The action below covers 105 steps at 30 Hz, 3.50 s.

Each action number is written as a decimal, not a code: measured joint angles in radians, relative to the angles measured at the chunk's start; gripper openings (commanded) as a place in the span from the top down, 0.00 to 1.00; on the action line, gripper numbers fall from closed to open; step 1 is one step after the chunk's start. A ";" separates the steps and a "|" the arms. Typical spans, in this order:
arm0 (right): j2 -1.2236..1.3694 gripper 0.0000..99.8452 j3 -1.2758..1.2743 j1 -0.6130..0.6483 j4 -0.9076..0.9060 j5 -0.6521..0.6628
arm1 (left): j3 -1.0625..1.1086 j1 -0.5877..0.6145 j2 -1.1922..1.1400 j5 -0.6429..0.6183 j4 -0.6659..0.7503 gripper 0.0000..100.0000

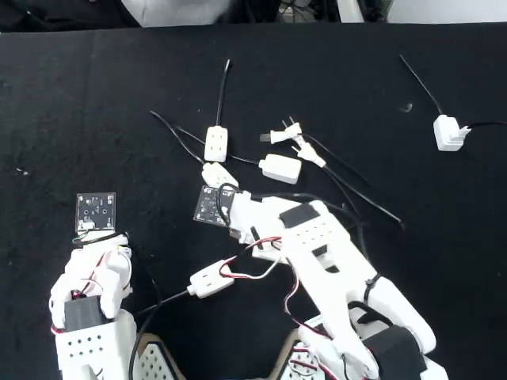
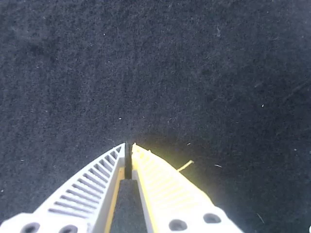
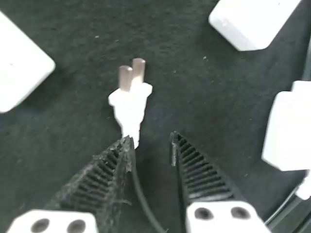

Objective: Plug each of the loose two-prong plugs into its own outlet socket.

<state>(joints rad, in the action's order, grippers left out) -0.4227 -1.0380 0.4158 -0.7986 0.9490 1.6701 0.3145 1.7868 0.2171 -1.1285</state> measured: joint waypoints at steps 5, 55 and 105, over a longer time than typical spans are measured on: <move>0.083 0.89 0.000 0.002 0.077 0.003 | 0.000 0.000 0.000 0.000 0.000 0.97; 0.026 0.99 0.048 0.041 -0.172 0.054 | 0.000 0.000 0.000 0.000 0.000 0.97; -0.431 0.99 -0.175 0.097 0.213 -0.522 | -0.463 -0.718 -0.640 -0.253 0.631 0.97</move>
<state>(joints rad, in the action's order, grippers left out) -0.8539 -1.2129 0.5125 -0.5854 0.4273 1.2068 -0.4035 1.1469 -0.0361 -0.4979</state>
